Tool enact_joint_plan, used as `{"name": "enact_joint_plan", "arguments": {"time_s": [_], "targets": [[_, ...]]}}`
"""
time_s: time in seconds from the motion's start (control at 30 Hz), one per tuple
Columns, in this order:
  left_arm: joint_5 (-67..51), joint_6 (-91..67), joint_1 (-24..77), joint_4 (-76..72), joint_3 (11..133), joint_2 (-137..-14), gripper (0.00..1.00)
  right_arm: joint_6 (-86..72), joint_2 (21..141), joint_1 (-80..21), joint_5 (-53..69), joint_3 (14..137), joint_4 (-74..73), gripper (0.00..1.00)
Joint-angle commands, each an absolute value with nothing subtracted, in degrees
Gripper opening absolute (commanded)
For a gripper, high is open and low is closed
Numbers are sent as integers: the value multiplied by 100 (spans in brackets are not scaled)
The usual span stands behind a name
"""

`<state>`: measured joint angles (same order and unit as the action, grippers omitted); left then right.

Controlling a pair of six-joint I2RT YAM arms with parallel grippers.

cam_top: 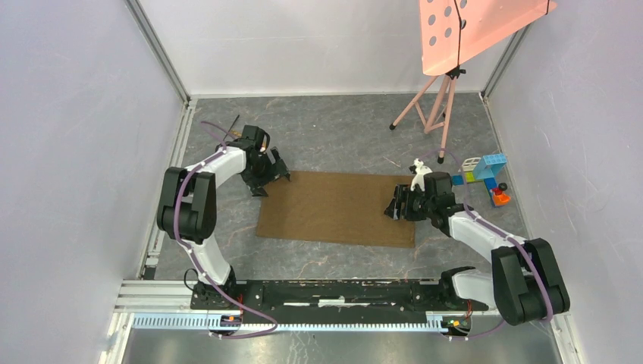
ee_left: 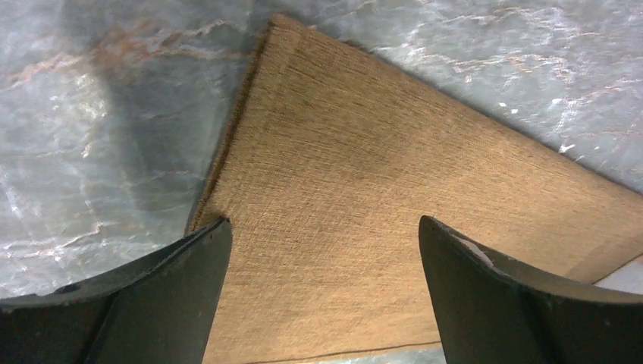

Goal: Fold the napkin into a case and place the utensils inside
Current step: Smooth out the rectangle-folded napkin at the center of the board, then pick up the rectangle-folded napkin from the center of the board.

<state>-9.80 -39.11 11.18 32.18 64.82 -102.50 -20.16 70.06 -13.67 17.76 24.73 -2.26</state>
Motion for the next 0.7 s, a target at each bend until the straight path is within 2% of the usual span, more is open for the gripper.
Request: {"name": "enact_joint_plan", "arguments": {"time_s": [0.0, 0.13, 0.27, 0.4, 0.47, 0.57, 0.67], "targets": [[-182, -3582, 1011, 3947, 6477, -10310, 100, -1714, 7084, -1033, 1141, 2368, -820, 71], [266, -3411, 1052, 4108, 6310, -9570, 100, -1375, 6414, -1029, 540, 2642, -1599, 71], [-210, -3027, 1426, 4086, 6314, -8693, 100, -1228, 6152, -1035, 572, 3322, -2163, 72], [-1092, -2610, 1801, 4035, 6432, -8085, 100, -1162, 7204, -1006, 272, 4454, -3378, 72], [-1034, -2398, 2103, 4057, 6559, -7836, 100, -894, 7859, -1011, 330, 5020, -4082, 62], [-687, -2141, 2550, 4043, 6635, -7533, 100, -719, 8162, -1008, 390, 5172, -3997, 64], [-398, -1940, 2821, 3910, 6479, -7308, 100, -594, 8751, -1014, 569, 5653, -4329, 56]]}}
